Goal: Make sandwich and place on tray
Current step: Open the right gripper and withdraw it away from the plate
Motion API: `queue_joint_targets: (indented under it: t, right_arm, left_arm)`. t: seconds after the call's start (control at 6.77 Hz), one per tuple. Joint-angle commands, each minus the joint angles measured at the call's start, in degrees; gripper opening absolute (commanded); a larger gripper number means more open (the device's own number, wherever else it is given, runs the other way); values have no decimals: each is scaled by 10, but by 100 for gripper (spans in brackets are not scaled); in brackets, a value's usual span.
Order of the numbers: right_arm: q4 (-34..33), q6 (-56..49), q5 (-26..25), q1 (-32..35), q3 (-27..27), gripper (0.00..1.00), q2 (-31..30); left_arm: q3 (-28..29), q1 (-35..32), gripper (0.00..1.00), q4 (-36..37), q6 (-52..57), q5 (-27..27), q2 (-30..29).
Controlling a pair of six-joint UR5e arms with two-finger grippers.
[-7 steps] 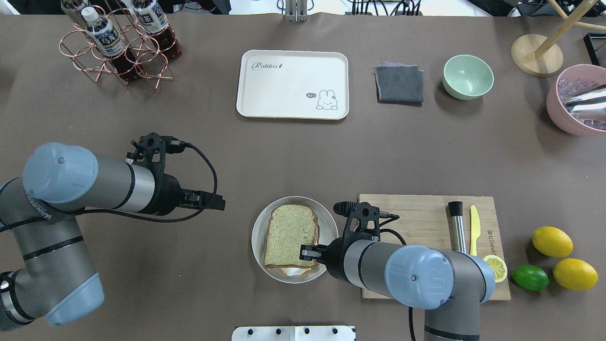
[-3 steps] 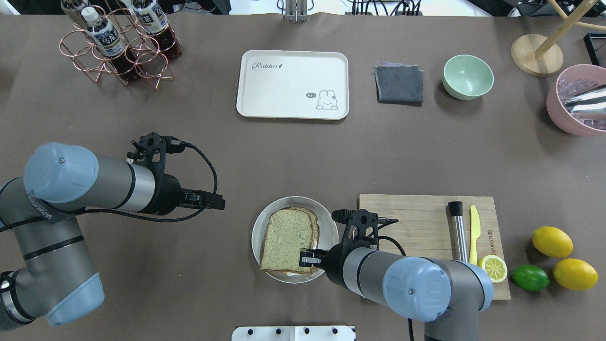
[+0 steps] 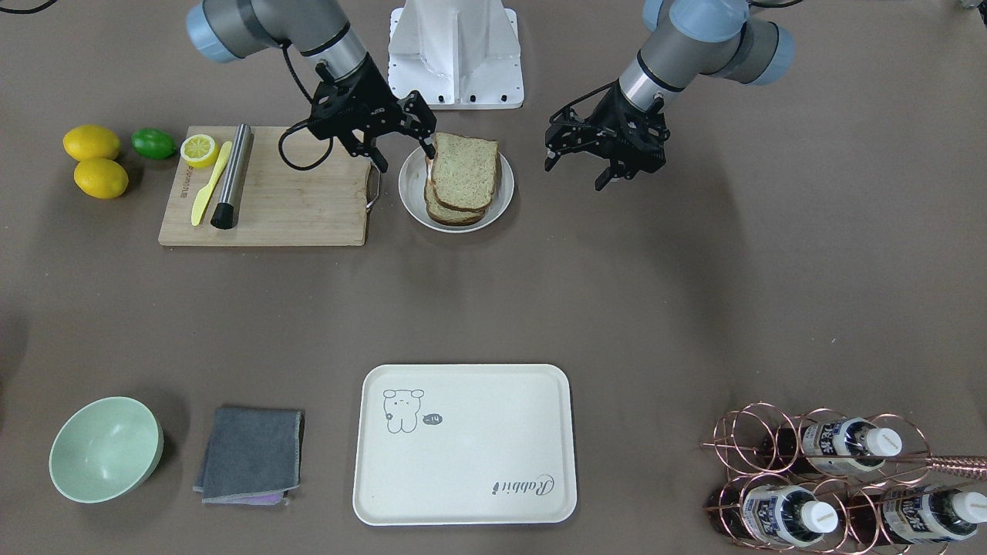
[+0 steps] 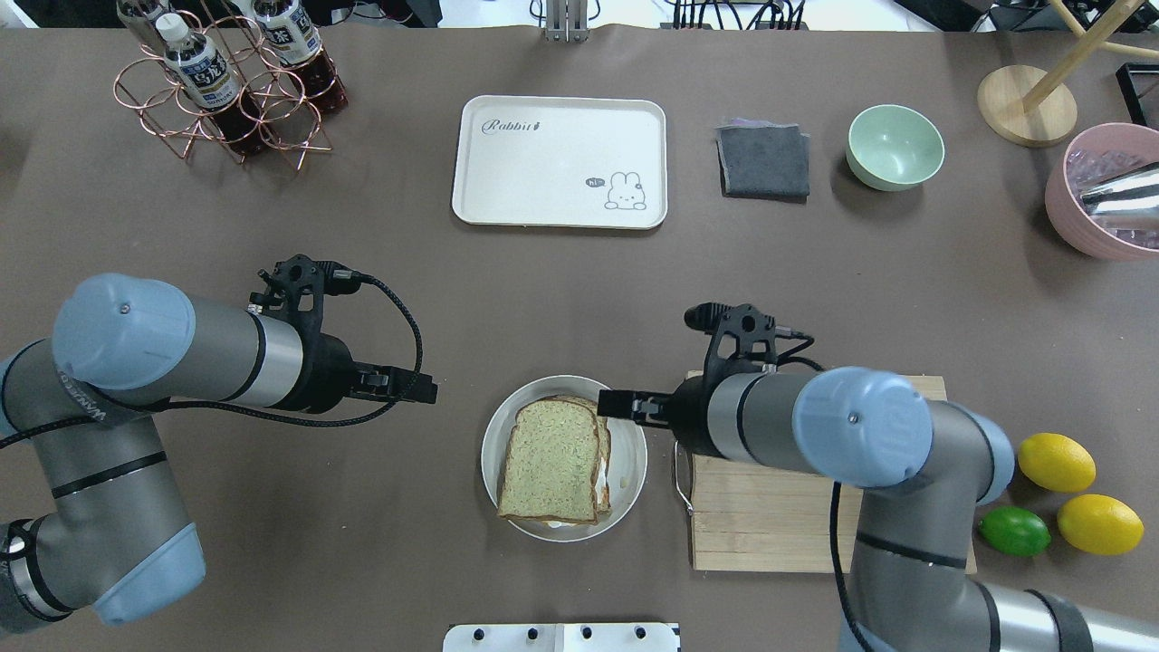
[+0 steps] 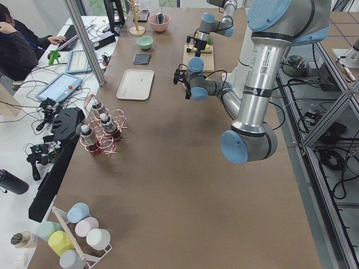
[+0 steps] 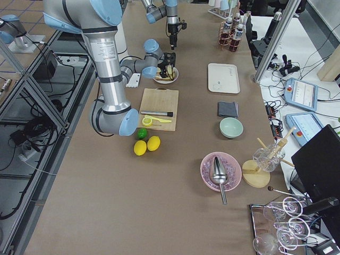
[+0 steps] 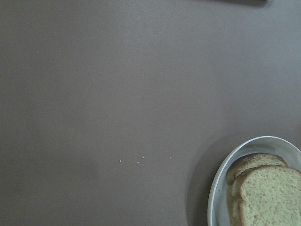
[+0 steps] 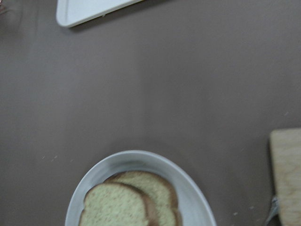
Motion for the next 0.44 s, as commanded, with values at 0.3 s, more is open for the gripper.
queue_joint_targets:
  t: [0.3]
  right_arm:
    - [-128,-316,214,240,4,100,-126]
  left_arm:
    - [20,33,97,3,-3,6,-17]
